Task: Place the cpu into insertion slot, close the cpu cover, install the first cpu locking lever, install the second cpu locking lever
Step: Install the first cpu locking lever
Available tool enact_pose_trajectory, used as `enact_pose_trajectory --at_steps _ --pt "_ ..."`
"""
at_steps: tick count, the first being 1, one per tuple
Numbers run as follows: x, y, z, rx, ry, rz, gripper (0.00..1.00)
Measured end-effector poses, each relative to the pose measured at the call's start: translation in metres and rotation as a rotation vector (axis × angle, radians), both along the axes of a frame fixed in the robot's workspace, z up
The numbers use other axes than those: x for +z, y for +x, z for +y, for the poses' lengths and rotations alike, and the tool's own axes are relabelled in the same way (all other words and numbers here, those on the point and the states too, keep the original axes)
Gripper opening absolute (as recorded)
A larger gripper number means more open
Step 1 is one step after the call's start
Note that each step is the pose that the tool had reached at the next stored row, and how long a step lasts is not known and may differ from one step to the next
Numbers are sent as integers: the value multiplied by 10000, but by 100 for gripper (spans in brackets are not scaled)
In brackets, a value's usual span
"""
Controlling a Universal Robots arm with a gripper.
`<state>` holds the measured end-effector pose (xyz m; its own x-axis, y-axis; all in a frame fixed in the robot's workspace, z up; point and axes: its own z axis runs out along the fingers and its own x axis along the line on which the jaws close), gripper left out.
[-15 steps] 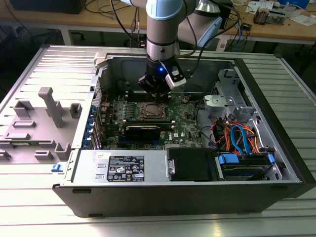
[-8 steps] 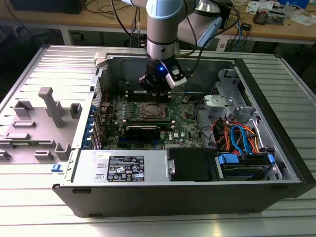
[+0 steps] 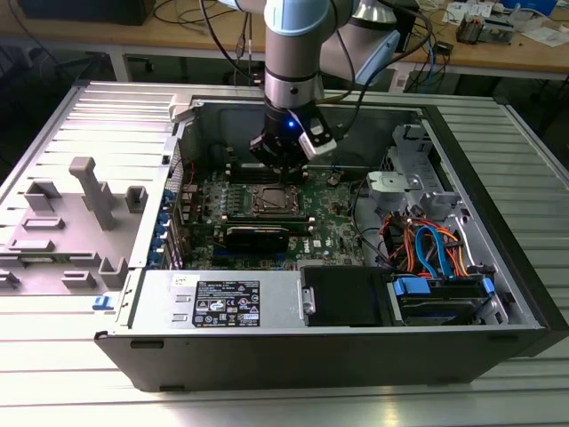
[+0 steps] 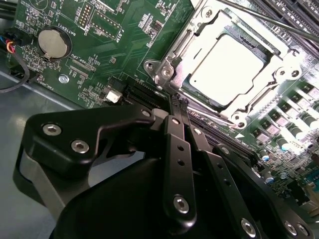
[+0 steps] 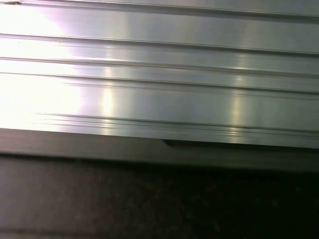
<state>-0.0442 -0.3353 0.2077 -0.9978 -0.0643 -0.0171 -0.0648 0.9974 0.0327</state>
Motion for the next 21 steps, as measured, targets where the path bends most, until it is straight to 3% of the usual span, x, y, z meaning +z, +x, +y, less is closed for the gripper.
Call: enact_pose_trajectory --at_steps 21 --pt "-28 10 -26 -21 -57 1 11"
